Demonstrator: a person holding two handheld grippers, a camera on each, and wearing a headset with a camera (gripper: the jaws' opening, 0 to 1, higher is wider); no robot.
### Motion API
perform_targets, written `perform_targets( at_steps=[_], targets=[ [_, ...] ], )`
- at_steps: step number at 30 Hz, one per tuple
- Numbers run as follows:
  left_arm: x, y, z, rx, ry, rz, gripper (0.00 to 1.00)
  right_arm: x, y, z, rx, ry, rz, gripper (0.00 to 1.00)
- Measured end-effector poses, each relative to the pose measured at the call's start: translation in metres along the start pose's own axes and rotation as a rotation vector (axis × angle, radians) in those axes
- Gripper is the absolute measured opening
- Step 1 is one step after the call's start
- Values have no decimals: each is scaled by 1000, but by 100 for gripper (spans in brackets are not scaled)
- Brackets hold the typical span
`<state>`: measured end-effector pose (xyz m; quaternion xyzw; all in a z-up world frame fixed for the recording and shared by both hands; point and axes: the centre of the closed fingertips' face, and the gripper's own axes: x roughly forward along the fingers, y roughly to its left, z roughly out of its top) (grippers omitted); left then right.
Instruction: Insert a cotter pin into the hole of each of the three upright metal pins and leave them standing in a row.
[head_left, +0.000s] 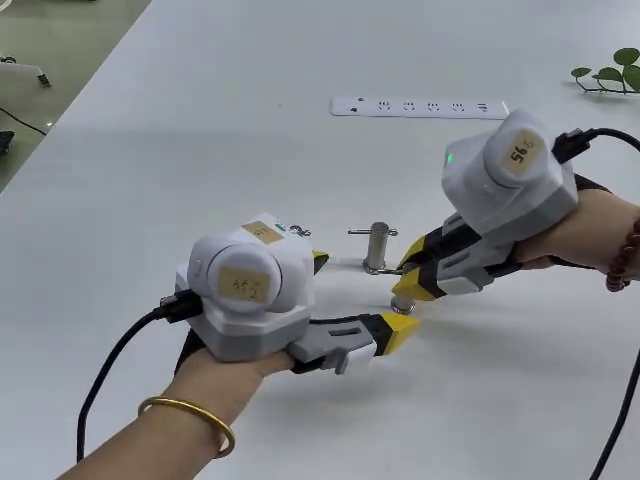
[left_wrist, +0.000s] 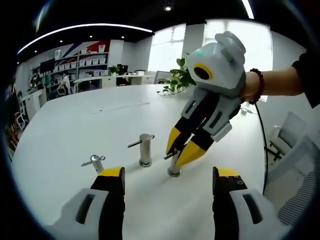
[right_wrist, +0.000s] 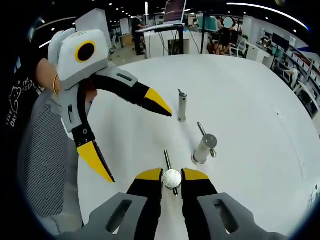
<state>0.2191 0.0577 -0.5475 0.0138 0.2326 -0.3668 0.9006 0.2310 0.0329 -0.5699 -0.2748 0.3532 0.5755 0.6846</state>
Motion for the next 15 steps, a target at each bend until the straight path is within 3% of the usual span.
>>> perform_targets(
  at_steps=[15],
  targets=[
    [-22, 0, 5, -13, -28, 3, 88, -1, 2, -3, -27, 7, 17, 8]
  ],
)
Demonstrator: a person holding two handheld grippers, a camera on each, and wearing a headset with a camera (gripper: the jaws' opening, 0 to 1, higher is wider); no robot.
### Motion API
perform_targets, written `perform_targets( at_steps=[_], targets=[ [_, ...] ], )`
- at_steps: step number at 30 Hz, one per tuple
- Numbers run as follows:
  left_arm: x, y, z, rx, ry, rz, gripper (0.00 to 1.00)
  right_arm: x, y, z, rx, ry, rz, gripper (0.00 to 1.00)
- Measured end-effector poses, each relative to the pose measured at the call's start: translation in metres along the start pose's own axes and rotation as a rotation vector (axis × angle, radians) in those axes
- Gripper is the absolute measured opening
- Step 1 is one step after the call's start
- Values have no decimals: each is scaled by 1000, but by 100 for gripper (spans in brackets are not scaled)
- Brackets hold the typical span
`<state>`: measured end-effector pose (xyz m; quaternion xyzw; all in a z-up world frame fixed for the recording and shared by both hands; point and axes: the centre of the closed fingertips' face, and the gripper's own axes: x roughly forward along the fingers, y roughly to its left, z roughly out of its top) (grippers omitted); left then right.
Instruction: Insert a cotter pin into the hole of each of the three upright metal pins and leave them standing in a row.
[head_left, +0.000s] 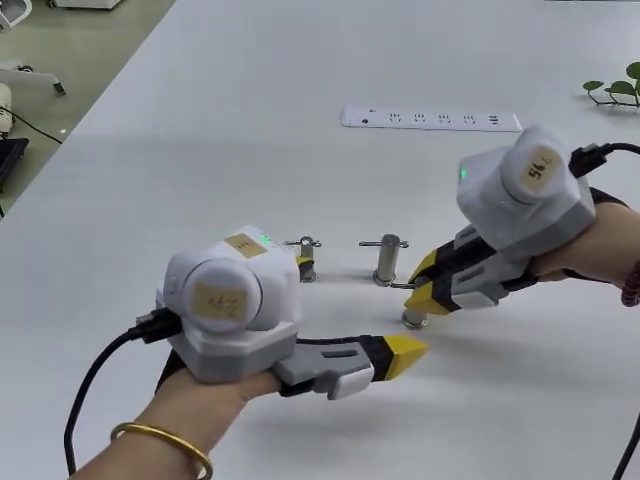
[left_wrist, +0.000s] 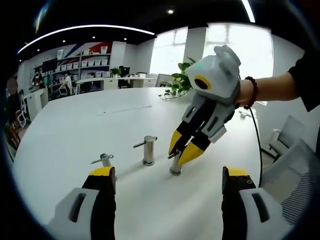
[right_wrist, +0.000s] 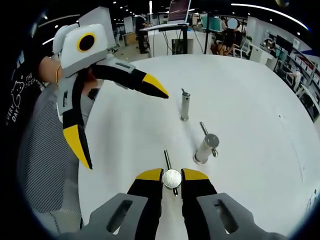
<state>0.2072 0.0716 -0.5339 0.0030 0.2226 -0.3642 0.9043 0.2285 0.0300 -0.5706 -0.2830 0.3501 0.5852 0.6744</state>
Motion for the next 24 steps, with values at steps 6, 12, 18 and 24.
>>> perform_targets(
  at_steps=[6, 12, 18, 24],
  targets=[
    [-11, 6, -1, -6, -8, 13, 92, -2, -1, -2, 4, 0, -5, 8],
    [-21, 15, -5, 3, 5, 35, 97, -6, -6, -7, 9, 6, -13, 8],
    [-31, 28, -5, 2, 5, 61, 99, -10, -13, -7, 15, 9, -28, 8],
    [-37, 37, -4, 16, 1, 87, 99, -14, -25, -6, 12, 11, -45, 8]
  ],
)
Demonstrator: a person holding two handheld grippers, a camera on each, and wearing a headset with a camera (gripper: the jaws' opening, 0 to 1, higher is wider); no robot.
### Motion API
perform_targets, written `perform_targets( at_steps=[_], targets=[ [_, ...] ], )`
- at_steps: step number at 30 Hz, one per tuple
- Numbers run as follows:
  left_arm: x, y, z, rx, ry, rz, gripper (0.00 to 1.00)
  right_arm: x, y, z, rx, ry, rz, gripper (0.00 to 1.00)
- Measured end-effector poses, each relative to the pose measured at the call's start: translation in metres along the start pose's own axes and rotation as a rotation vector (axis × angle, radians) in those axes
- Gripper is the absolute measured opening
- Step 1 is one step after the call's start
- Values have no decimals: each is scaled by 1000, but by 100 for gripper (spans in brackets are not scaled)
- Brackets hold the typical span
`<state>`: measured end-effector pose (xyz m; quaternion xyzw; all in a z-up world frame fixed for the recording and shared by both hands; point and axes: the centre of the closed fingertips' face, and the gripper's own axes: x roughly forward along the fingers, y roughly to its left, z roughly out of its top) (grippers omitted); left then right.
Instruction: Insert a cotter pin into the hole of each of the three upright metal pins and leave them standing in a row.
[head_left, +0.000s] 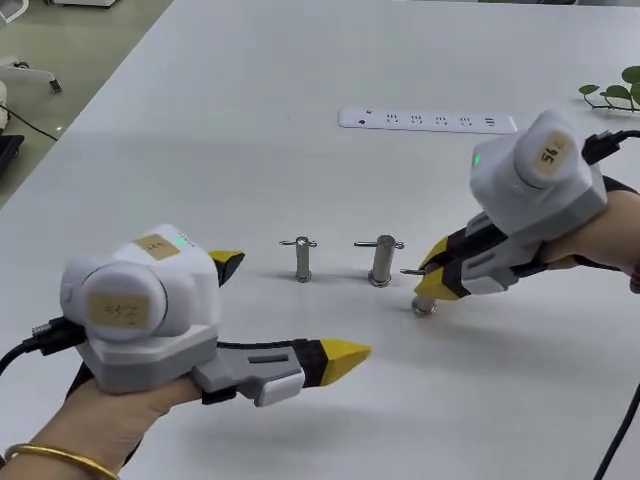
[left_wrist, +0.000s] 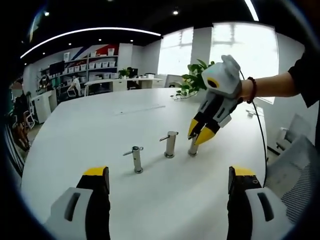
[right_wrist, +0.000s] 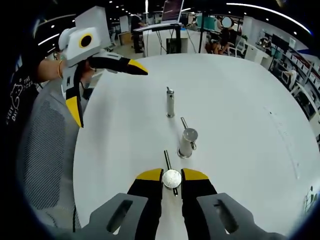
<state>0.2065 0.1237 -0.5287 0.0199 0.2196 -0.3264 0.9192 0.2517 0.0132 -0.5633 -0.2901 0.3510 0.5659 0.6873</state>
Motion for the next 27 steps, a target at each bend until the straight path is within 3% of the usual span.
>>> perform_targets(
  at_steps=[13, 17, 27],
  targets=[
    [-1, 3, -2, 11, -4, 6, 99, -8, -24, -8, 13, 21, -27, 8],
    [-1, 3, 0, 8, -16, 6, 98, -8, -28, -11, 13, 31, -26, 8],
    [-1, 3, -4, 23, -1, 8, 97, -9, -38, -20, 16, 50, -26, 8]
  ],
)
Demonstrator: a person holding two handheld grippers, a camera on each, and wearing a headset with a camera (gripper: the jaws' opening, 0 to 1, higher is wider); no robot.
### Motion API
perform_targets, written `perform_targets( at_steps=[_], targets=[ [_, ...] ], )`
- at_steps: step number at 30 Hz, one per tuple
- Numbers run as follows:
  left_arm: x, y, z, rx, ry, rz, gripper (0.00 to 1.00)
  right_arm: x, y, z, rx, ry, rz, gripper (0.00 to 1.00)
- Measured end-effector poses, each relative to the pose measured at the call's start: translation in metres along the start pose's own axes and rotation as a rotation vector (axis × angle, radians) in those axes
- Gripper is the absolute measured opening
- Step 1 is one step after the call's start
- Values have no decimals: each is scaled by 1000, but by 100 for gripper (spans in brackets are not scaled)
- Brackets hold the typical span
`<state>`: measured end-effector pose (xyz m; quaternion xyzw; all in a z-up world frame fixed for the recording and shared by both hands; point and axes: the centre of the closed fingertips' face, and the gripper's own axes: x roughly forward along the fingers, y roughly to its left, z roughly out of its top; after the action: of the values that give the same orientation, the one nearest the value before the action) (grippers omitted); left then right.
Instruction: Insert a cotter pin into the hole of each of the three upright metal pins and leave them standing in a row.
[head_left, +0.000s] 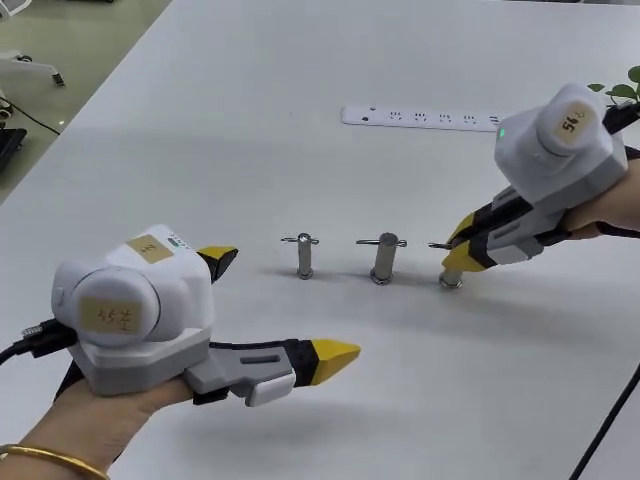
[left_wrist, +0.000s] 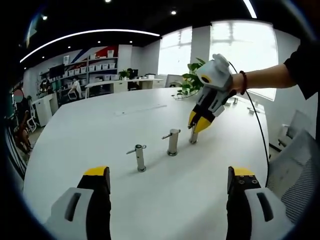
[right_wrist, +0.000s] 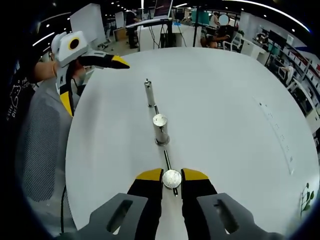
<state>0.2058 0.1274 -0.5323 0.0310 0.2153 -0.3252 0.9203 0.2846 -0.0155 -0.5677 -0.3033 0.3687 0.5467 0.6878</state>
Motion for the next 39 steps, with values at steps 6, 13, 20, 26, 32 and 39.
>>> perform_targets(
  at_steps=[6, 13, 20, 26, 32, 39],
  targets=[
    [0, 1, -2, 5, 10, 1, 97, 0, 1, -4, -14, 12, 9, 8],
    [0, 0, -2, 9, 11, 3, 95, 1, -2, -7, -38, 10, 15, 9],
    [0, -1, -4, 14, 22, 4, 95, 0, -1, -6, -61, 5, 10, 9],
    [-1, 0, -5, 21, 29, 8, 95, 1, 1, -9, -62, 15, 1, 19],
    [-1, 3, -3, 17, 25, 20, 94, -10, -2, -6, -1, -21, -54, 35],
    [-1, 4, 3, 6, 11, 22, 93, -25, 7, 0, 124, -89, -102, 41]
  ],
)
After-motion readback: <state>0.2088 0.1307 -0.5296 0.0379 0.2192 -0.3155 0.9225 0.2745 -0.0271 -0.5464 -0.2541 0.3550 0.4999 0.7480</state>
